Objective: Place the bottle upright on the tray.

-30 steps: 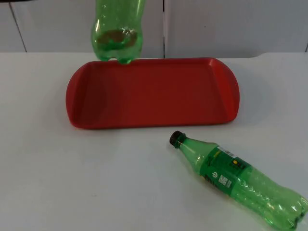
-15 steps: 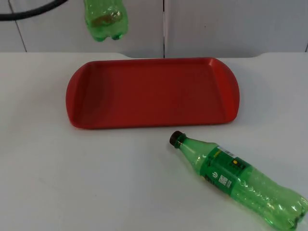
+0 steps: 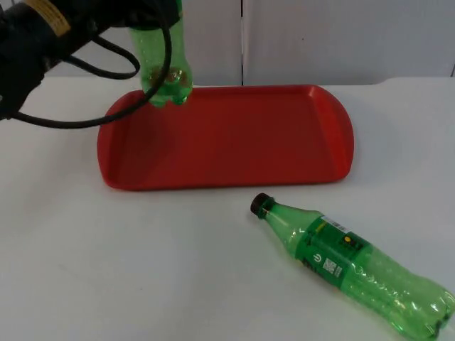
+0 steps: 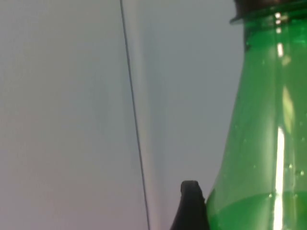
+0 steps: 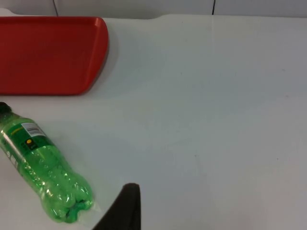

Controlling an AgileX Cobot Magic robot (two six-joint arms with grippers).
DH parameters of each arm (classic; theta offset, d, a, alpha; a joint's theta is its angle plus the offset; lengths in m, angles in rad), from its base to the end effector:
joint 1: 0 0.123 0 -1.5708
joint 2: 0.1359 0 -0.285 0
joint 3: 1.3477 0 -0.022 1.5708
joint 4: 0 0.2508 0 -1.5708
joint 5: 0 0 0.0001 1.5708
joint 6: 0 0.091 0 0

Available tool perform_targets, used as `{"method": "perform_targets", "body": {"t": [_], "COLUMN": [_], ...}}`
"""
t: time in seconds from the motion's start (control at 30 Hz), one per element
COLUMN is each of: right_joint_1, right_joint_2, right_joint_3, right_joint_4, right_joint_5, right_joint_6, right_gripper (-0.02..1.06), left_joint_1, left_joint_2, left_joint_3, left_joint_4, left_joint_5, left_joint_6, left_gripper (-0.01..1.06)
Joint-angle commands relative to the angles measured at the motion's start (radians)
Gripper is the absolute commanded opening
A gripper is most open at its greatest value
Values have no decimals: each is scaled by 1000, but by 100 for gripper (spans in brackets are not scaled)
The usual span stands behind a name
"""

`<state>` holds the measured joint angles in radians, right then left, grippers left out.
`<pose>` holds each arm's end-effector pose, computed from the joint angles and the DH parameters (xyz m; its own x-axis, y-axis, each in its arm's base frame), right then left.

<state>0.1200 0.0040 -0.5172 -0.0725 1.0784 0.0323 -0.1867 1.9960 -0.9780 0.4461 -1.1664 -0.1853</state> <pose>-0.0063 -0.0066 0.2808 -0.4556 -0.0570 -0.8884 -0.0641 0.9975 -0.0311 0.3874 -0.1099 0.1925 0.1927 -0.0358 -0.9806 0.5525 0.8298 0.0783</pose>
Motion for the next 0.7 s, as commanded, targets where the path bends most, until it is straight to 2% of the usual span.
{"method": "perform_targets", "body": {"t": [0.0,0.2,0.47,0.67], "right_joint_1": [-6,-6,-6,-6], "right_joint_2": [-4,-4,-4,-4], "right_joint_3": [3,3,3,3], "right_joint_4": [-1,-3,-3,-3], "right_joint_5": [-1,-1,-1,-1], "right_joint_6": [-8,-11,-15,-18], "right_gripper": [104,104,104,104], "left_joint_1": [1,1,1,1], "left_joint_2": [24,136,231,340], "left_joint_3": [-23,-152,-310,-445], "left_joint_4": [-17,-10,34,110], "left_joint_5": [-34,-34,-28,-17], "left_joint_6": [13,81,80,-7], "left_gripper": [0,0,0,0]}}
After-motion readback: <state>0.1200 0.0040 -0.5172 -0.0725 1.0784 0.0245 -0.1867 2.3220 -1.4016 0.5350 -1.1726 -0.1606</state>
